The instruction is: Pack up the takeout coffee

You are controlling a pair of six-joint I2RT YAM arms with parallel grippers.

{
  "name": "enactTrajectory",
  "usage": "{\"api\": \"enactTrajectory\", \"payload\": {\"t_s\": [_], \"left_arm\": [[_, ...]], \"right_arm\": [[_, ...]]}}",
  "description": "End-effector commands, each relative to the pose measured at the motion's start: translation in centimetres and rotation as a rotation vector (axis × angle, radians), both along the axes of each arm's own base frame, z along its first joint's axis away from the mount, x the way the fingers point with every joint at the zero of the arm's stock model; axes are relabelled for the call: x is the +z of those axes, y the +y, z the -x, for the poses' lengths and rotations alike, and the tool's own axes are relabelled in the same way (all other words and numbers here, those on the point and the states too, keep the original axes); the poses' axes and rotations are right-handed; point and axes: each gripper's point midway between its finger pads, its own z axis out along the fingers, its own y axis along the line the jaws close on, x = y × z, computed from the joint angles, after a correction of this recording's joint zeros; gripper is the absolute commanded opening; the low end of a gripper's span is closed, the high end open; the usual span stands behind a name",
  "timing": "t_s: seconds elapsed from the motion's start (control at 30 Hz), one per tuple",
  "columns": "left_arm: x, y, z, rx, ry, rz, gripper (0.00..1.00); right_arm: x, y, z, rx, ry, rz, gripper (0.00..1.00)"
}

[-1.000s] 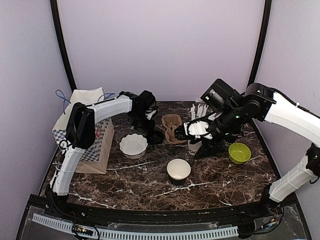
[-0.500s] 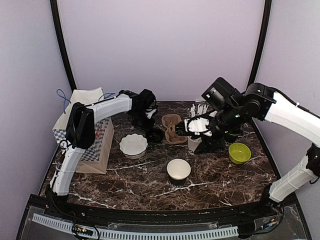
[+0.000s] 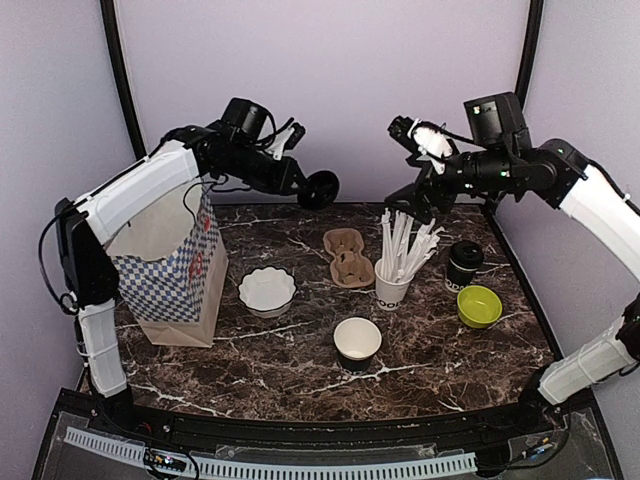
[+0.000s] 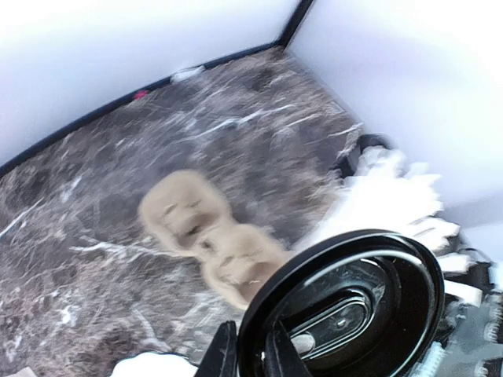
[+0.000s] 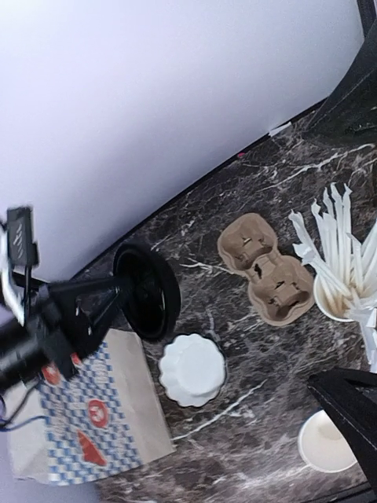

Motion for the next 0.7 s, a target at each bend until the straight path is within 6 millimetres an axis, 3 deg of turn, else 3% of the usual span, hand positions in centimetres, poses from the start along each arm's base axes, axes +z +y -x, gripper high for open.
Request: {"api": "enactTrajectory", "payload": {"t_s": [0.0, 0.03, 0.07, 0.1, 0.13, 0.2, 0.33, 0.37, 0.67], "left_arm": [[9.2, -1.2, 4.9, -0.146, -0.122, 0.361, 0.13], [9.3, -1.5, 5.3, -0.170, -0.143, 0.418, 0.13], [11.4, -0.9, 6.4, -0.184, -0.194, 0.461, 0.13], [11.4, -1.0, 6.8, -0.206, -0.221, 0.500, 0.13], [12.8, -0.4, 7.9, -0.224, -0.261, 0.534, 0.14], [13.7, 0.1, 9.2, -0.259, -0.326, 0.590, 0.14], [14.2, 1.0, 10.9, -0.295, -0.420, 0.631, 0.14], [13.5, 1.1, 11.1, -0.298, -0.420, 0.623, 0.14], [13.2, 1.2, 12.4, -0.350, -0.450, 0.659, 0.15]], "right_arm": [[5.8, 1.8, -0.7, 0.084, 0.134, -0.343, 0.99], [6.3, 2.2, -0.5, 0.119, 0.187, -0.392, 0.99], [6.7, 2.6, -0.4, 0.152, 0.237, -0.438, 0.99], [7.0, 3.0, -0.2, 0.196, 0.297, -0.487, 0.99], [7.3, 3.7, 0.7, 0.274, 0.371, -0.535, 0.99], [7.4, 4.8, 1.4, 0.365, 0.504, -0.600, 0.99], [6.4, 6.5, 2.6, 0.508, 0.771, -0.689, 0.98], [6.2, 6.7, 2.9, 0.531, 0.830, -0.706, 0.98], [5.1, 8.8, 5.2, 0.660, 1.001, -0.736, 0.98]]}}
